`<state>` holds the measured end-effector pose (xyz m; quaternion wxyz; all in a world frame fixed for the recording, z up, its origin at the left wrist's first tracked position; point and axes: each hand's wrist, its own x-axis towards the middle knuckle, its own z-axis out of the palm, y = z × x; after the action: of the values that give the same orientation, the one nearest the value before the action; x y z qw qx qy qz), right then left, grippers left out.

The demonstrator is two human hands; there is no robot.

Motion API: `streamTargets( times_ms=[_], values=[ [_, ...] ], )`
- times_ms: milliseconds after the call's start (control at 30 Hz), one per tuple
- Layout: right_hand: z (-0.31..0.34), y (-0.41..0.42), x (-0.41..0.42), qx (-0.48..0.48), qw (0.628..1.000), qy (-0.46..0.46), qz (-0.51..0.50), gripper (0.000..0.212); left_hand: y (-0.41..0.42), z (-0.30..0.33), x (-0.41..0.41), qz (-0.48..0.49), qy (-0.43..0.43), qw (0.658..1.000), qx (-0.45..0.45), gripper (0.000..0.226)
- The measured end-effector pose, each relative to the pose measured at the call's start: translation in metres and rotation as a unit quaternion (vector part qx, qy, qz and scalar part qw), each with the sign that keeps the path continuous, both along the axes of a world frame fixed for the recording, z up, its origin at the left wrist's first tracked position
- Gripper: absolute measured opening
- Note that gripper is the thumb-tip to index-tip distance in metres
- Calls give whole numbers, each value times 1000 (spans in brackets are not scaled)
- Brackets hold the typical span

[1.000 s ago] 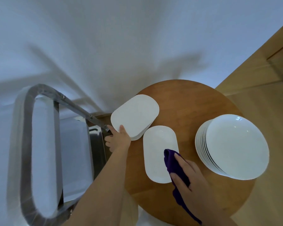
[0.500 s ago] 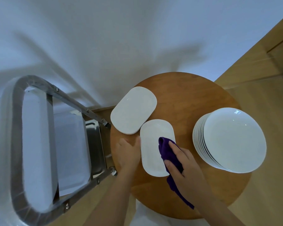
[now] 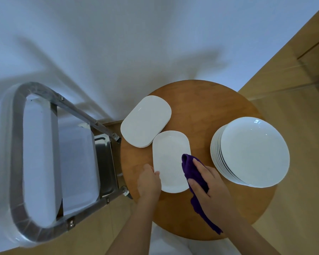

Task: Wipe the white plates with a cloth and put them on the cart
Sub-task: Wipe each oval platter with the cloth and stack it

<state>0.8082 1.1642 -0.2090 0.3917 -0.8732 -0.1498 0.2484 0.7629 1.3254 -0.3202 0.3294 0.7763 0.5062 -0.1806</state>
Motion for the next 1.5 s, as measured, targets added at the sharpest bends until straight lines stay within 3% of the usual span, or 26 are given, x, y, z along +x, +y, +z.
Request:
streamTargets(
  times_ms=[167, 300, 500, 633, 667, 767, 867, 967, 1033, 1200, 1267, 1367, 1433, 1500],
  values=[
    [-1, -18, -5, -2, 1000, 3, -11, 51, -1, 11, 5, 18, -3, 1000, -14, 13],
    [1, -26, -5, 15, 1000, 6, -20, 49, -2, 18, -1, -6, -66, 998, -18, 14],
    [11, -29, -4, 38, 999, 1, -15, 50, -14, 38, -9, 184, -191, 954, -139, 14],
    [28, -27, -14, 5, 993, -35, 110, 55, -22, 66, -9, 316, -240, 885, -244, 13],
    [34, -25, -18, -20, 984, -91, 150, 57, -25, 76, -11, 356, -252, 853, -285, 14],
    [52, -18, -23, -76, 936, -262, 221, 66, -32, 99, -23, 411, -292, 772, -386, 47],
    [79, -9, -15, -56, 911, -361, 193, 65, -38, 134, -32, 396, -369, 706, -457, 49],
    [113, 2, -4, 34, 904, -405, 133, 51, -39, 170, -33, 366, -413, 691, -468, 49],
    [138, 8, -6, 90, 913, -367, 155, 54, -42, 195, -34, 341, -445, 673, -482, 44],
    [163, 13, -26, 72, 928, -185, 315, 60, -47, 216, -47, 395, -437, 697, -410, 28],
    [163, 11, -28, 103, 936, -206, 266, 56, -47, 226, -52, 411, -437, 682, -420, 19],
    [160, 16, -35, 67, 952, -228, 195, 59, -49, 239, -55, 425, -471, 651, -417, 53],
    [154, 22, -41, 22, 971, -160, 178, 67, -56, 243, -53, 397, -481, 674, -396, 53],
    [151, 29, -46, 37, 987, -98, 123, 71, -64, 245, -50, 367, -480, 709, -363, 48]
  ],
)
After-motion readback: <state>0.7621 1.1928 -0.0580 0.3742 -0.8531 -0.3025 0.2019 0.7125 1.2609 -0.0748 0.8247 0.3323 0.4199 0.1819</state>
